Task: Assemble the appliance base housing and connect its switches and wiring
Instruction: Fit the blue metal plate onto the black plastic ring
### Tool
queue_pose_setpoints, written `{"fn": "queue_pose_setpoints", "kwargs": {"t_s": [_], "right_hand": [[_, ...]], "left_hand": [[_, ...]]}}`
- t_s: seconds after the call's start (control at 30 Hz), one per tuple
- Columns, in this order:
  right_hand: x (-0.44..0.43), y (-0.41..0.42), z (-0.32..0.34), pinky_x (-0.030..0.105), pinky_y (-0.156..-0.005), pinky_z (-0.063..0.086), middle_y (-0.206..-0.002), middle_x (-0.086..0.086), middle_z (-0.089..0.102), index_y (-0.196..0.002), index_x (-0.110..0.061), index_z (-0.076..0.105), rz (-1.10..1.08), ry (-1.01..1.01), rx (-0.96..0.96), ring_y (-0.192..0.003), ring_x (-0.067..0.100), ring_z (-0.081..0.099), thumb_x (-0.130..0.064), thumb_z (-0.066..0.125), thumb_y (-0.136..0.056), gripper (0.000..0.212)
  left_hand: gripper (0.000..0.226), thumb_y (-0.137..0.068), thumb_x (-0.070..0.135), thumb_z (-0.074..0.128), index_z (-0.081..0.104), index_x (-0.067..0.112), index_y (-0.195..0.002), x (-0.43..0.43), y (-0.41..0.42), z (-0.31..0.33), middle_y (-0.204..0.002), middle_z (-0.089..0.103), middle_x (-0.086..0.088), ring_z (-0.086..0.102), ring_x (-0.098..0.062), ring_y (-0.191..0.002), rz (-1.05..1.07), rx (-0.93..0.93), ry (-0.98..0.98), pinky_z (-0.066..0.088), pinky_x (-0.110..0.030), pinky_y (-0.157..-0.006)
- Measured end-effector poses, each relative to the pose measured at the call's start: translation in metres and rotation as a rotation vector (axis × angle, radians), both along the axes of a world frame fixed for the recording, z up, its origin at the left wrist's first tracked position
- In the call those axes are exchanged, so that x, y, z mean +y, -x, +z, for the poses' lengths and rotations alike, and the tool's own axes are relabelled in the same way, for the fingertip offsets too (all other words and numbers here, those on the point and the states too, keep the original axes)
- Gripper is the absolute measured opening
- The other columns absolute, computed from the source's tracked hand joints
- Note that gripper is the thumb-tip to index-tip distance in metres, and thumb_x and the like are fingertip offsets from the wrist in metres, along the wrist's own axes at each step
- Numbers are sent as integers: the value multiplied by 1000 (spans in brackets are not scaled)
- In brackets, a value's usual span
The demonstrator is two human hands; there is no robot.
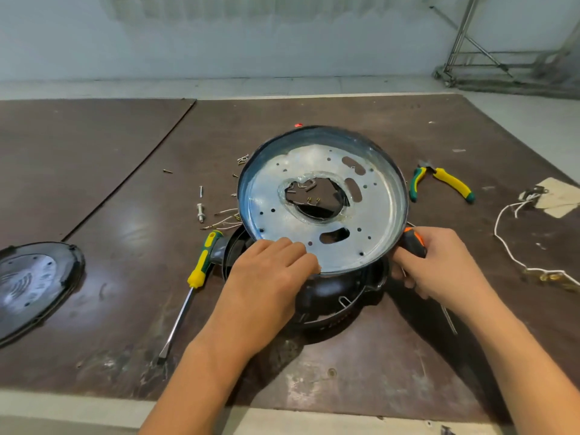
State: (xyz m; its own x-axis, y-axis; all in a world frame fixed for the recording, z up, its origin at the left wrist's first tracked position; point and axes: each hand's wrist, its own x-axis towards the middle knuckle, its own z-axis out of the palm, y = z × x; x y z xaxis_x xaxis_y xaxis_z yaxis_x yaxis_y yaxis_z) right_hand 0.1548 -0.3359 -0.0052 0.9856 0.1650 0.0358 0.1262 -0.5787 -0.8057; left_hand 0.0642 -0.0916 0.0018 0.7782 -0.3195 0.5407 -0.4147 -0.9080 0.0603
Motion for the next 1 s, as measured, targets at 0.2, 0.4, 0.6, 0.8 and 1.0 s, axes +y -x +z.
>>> {"fn": "queue_pose_setpoints", "kwargs": {"t_s": [0.2,0.4,0.6,0.8,1.0], "right_hand": [[-1,0,5,22,-33,31,-56,11,56,-78,-5,62,-62,-643,181,-43,18,46,0,57,-93,17],[-13,-6,15,15,-29,27,-57,2,55,-109,-7,65,-15,-979,348,-41,8,46,-15,65,-81,29],[-4,-3,5,19,-32,34,-62,12,60,-110,-3,70,53,-778,324,-44,15,49,-7,65,-89,22],[4,1,2,21,-34,35,-63,17,63,-110,-6,68,88,-562,277,-45,20,53,-8,64,-93,17],[0,2,6,21,-35,34,-65,16,66,-110,-12,68,113,-412,316,-46,19,56,-12,65,-95,15]], "left_hand": [[28,-71,-8,71,62,14,-86,4,5,5,-92,64,0,59,-24,-86,5,56,-48,49,-37,-79],[31,-68,-9,64,63,16,-85,16,13,33,-91,66,4,60,-24,-85,4,147,-95,45,-35,-74],[34,-70,-2,73,63,27,-86,16,28,54,-86,65,10,60,-19,-82,-20,323,-92,51,-40,-65],[25,-83,6,60,50,28,-87,18,31,49,-98,57,13,52,-7,-89,-34,583,5,50,-38,-72],[40,-85,2,64,49,39,-89,15,30,40,-117,53,23,57,-5,-107,-42,833,86,52,-39,-89]]}}
